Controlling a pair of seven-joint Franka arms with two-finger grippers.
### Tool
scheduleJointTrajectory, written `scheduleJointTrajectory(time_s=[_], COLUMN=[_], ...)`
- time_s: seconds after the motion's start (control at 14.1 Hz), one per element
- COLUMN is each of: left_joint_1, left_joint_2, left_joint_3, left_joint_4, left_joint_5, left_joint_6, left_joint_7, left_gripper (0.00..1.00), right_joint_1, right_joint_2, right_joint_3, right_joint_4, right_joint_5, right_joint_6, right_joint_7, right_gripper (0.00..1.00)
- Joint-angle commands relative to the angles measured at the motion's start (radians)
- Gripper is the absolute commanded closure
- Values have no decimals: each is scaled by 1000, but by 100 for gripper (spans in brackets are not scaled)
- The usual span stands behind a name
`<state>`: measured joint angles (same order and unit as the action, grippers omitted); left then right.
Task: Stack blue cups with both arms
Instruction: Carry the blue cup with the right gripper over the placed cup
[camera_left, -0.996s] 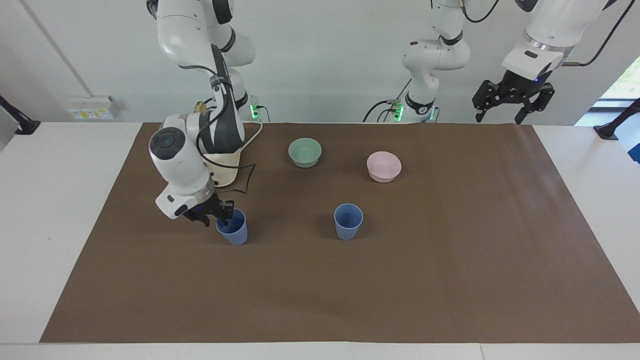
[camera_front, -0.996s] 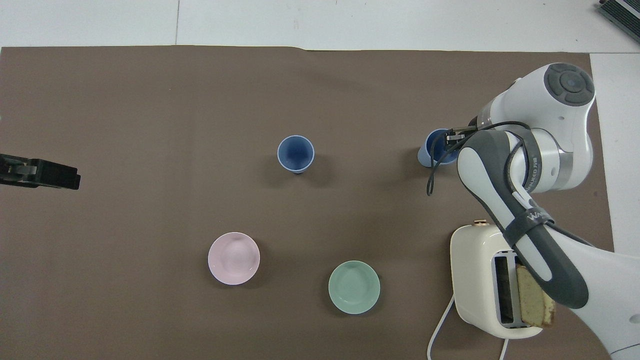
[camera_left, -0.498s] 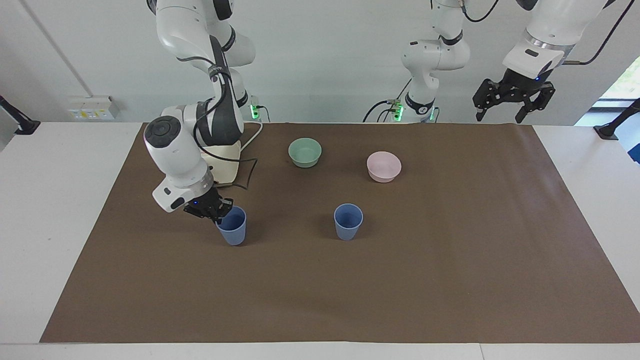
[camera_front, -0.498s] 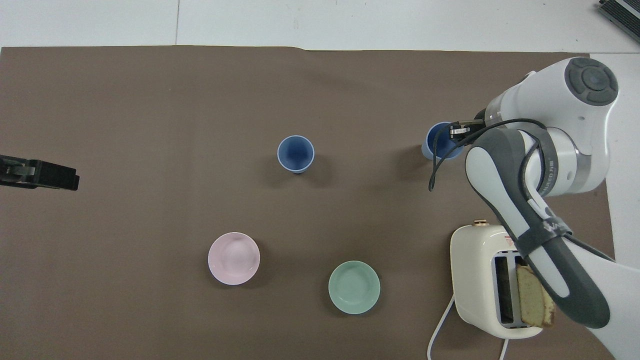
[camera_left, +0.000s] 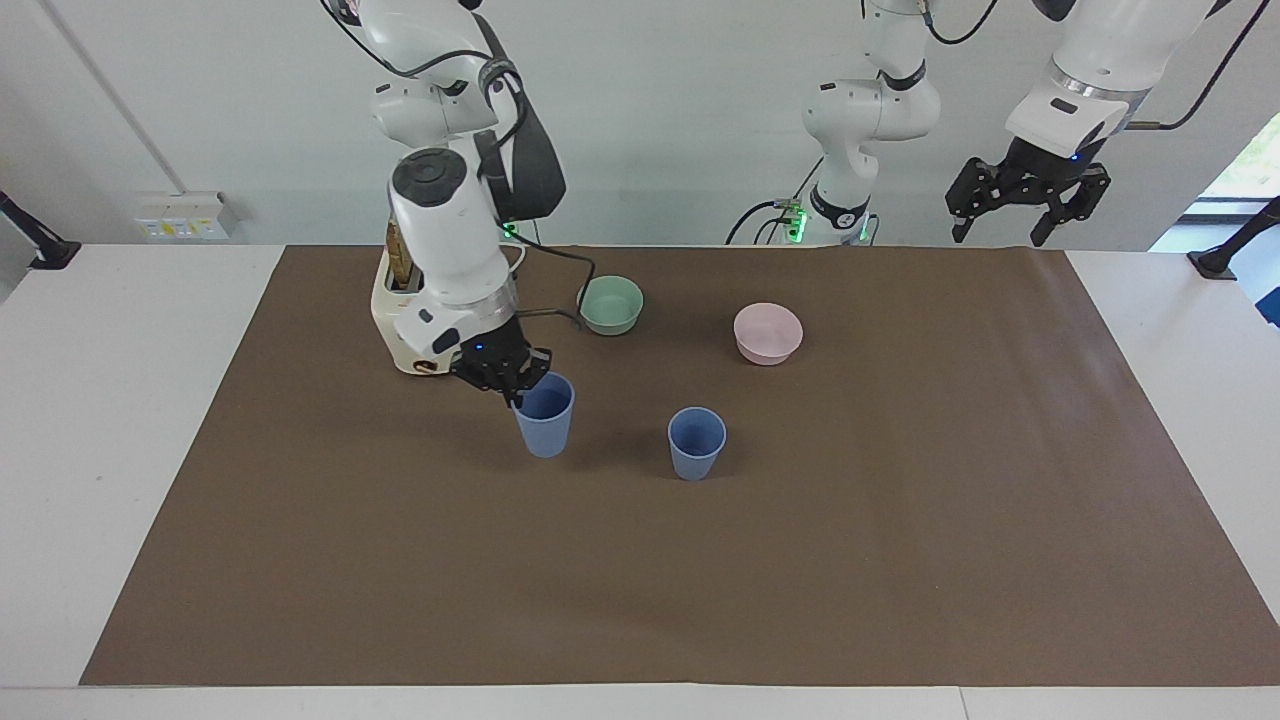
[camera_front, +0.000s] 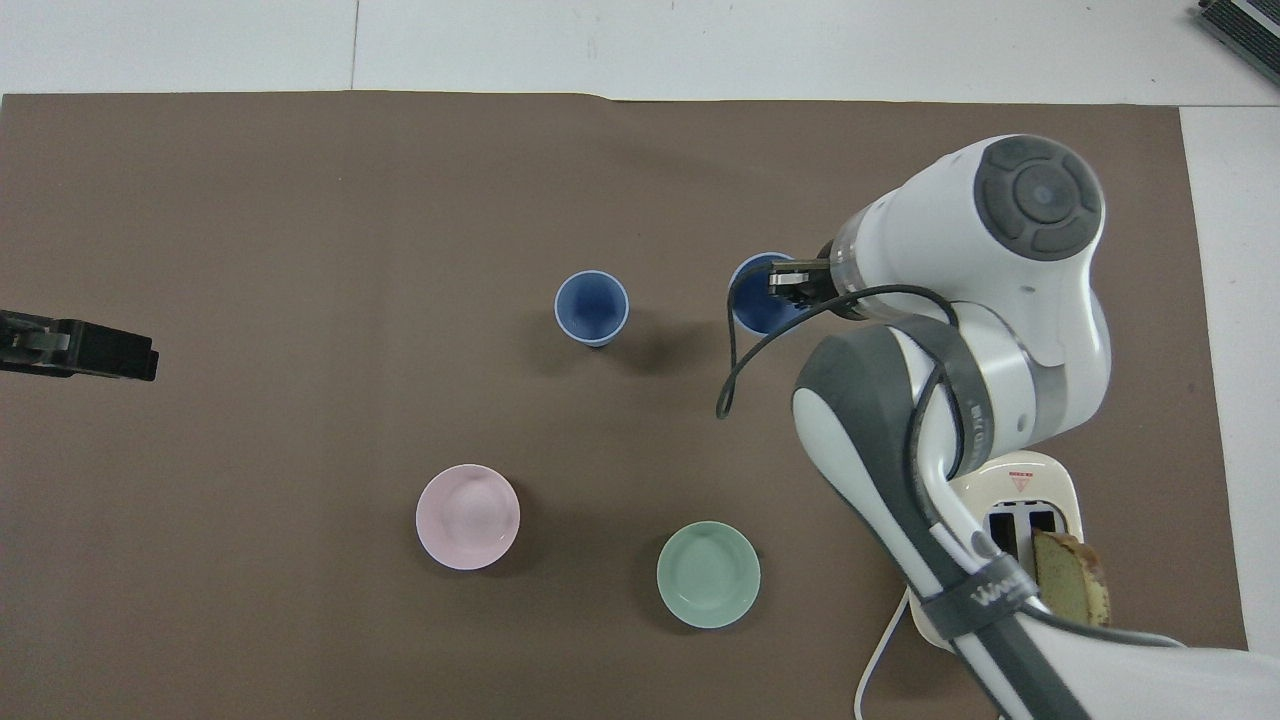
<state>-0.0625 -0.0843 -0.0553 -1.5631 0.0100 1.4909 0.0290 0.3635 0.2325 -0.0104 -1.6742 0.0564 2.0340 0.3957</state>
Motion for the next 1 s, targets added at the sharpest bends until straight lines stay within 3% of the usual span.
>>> scheduleJointTrajectory(time_s=[0.0, 0.28, 0.64, 0.92], left_joint_1=[7, 7, 7, 7], left_joint_2=[-5, -5, -5, -5], left_joint_3=[0, 0, 0, 0], left_joint_4=[11, 11, 11, 11], left_joint_5=[-10, -10, -10, -10], left_joint_6=[-24, -24, -24, -24], left_joint_7=[8, 8, 8, 8], left_gripper=[0, 0, 0, 0], right_joint_1=[98, 129, 172, 178], right_joint_2=[22, 86, 234, 240], right_joint_3=[-3, 12, 13, 13], right_joint_4=[111, 211, 398, 395], right_joint_5=[11, 60, 57, 54], right_joint_6=[-81, -132, -159, -173], right_joint_7=[134, 216, 295, 298], right_gripper=[100, 100, 100, 100])
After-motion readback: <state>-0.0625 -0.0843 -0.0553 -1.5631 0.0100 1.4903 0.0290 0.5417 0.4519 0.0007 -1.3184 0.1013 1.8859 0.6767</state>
